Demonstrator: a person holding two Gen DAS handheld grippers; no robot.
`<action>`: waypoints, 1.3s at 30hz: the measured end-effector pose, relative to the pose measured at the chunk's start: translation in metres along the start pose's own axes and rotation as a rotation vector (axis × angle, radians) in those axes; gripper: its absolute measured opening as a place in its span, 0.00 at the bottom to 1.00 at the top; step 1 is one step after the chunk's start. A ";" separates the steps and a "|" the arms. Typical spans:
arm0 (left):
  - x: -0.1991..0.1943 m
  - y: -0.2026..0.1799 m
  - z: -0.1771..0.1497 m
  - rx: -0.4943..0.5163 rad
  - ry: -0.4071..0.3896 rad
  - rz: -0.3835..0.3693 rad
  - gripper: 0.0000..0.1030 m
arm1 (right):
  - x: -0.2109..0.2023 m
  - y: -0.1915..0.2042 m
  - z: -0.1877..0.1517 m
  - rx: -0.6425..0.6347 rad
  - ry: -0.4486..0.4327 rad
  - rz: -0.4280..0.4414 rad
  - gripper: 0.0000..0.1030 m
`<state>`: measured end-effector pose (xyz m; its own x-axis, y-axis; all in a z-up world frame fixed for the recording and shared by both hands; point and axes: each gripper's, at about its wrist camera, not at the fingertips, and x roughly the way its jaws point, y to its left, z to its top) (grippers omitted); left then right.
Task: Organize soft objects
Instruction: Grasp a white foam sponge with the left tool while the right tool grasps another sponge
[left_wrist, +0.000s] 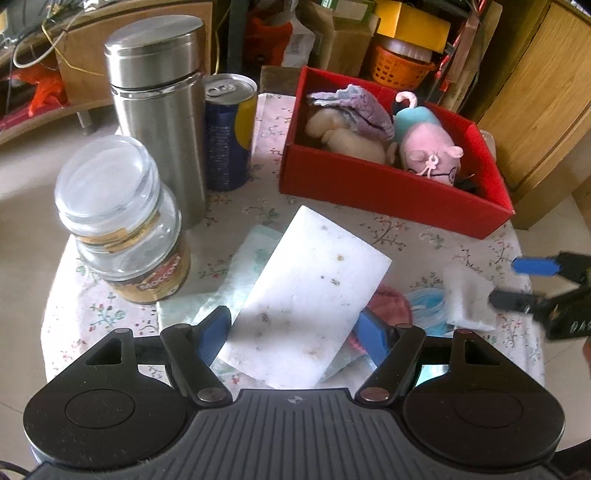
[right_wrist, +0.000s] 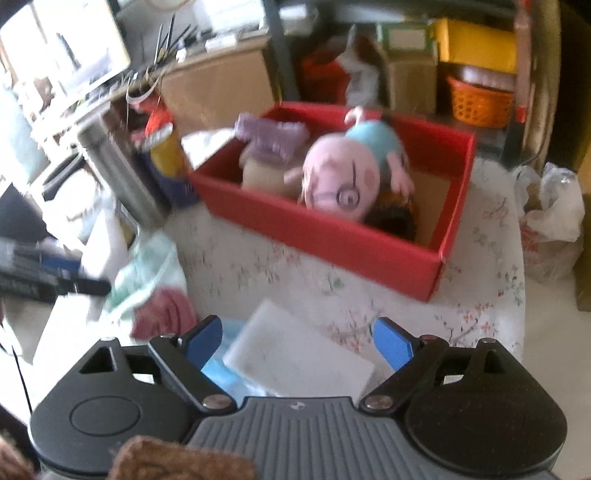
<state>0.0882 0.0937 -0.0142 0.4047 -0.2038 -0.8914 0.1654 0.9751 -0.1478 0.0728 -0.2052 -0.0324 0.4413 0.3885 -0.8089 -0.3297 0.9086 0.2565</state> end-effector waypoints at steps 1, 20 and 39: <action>0.000 -0.001 0.001 -0.002 0.002 -0.008 0.70 | 0.003 -0.002 -0.001 -0.013 0.026 0.018 0.61; 0.012 -0.022 0.004 0.035 0.038 -0.083 0.72 | 0.057 0.017 0.007 -0.402 0.175 0.085 0.61; 0.012 -0.042 0.007 0.072 0.020 -0.086 0.72 | 0.034 -0.001 -0.009 -0.104 0.184 -0.001 0.41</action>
<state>0.0927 0.0495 -0.0156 0.3683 -0.2839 -0.8853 0.2631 0.9451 -0.1936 0.0803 -0.1942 -0.0648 0.2844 0.3446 -0.8947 -0.4177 0.8845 0.2079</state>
